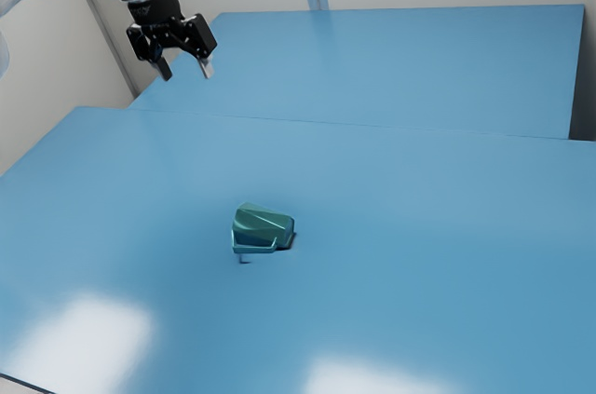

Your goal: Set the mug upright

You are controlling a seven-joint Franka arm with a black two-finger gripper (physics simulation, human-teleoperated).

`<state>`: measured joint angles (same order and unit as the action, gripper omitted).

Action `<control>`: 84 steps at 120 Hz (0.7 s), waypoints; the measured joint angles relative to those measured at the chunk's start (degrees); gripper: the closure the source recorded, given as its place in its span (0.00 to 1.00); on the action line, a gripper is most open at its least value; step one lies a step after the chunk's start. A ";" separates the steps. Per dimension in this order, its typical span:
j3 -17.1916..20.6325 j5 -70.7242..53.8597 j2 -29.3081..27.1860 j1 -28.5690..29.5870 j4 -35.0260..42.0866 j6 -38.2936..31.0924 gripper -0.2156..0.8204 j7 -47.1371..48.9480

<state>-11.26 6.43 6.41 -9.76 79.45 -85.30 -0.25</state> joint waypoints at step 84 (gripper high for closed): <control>-3.19 42.83 -1.01 9.75 45.86 -23.97 0.22 -20.22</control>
<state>-14.46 49.26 5.40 -0.01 125.32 -109.27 -20.47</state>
